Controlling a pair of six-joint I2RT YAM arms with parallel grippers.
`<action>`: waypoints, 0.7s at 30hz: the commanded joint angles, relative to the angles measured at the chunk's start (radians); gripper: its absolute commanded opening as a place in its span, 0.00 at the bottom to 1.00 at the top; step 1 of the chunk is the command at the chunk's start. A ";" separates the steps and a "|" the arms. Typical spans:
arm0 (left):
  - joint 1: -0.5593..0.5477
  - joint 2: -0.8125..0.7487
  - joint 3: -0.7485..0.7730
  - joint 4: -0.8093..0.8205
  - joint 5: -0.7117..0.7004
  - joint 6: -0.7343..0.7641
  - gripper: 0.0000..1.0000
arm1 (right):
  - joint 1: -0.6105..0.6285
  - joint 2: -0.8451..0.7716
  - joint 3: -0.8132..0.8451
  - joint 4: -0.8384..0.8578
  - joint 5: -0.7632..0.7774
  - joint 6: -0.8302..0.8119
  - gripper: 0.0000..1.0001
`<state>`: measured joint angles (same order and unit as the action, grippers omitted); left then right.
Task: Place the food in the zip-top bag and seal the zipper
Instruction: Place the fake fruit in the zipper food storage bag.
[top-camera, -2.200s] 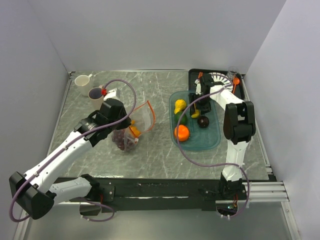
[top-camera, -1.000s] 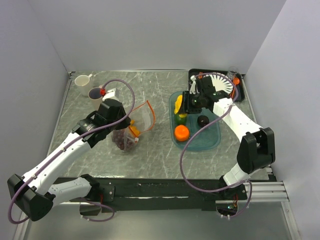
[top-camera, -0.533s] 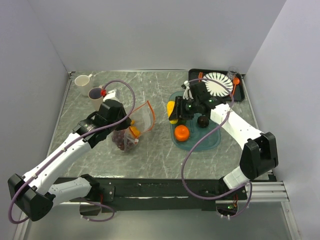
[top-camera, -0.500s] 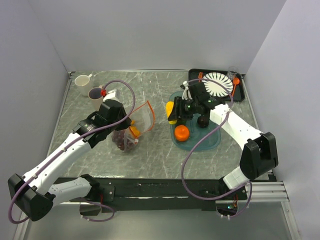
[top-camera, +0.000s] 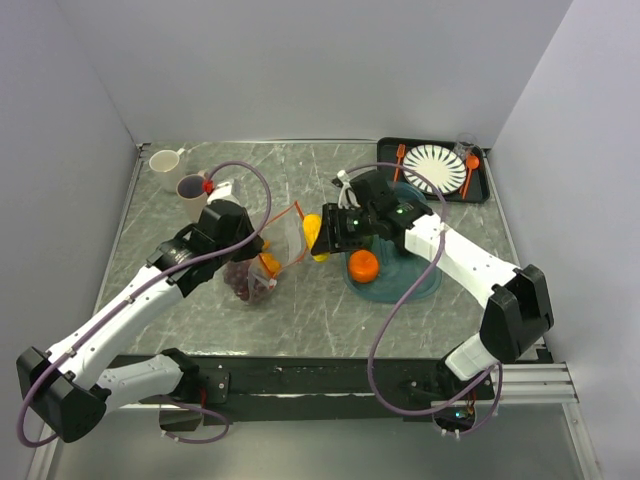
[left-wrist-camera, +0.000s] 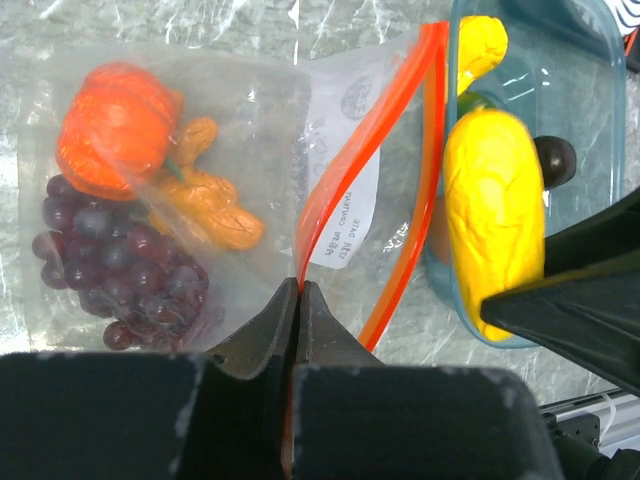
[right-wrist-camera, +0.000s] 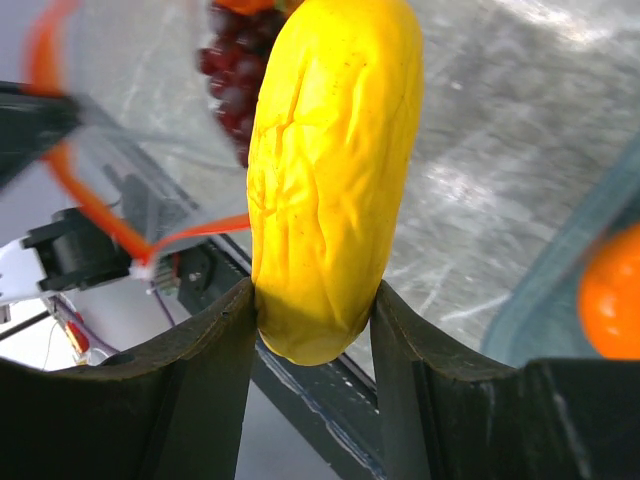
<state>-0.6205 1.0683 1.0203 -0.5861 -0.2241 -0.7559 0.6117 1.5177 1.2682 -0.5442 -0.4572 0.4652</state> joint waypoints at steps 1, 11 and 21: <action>0.002 -0.024 0.001 0.026 0.000 -0.014 0.01 | 0.046 -0.034 0.057 0.073 0.038 0.052 0.19; 0.002 -0.048 0.004 0.026 0.005 -0.008 0.01 | 0.102 0.084 0.125 0.108 0.025 0.093 0.24; 0.002 -0.073 -0.012 0.026 0.002 -0.020 0.01 | 0.141 0.225 0.275 0.000 0.122 0.063 0.39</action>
<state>-0.6205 1.0271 1.0027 -0.5884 -0.2245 -0.7734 0.7208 1.7111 1.4368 -0.4763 -0.4431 0.5655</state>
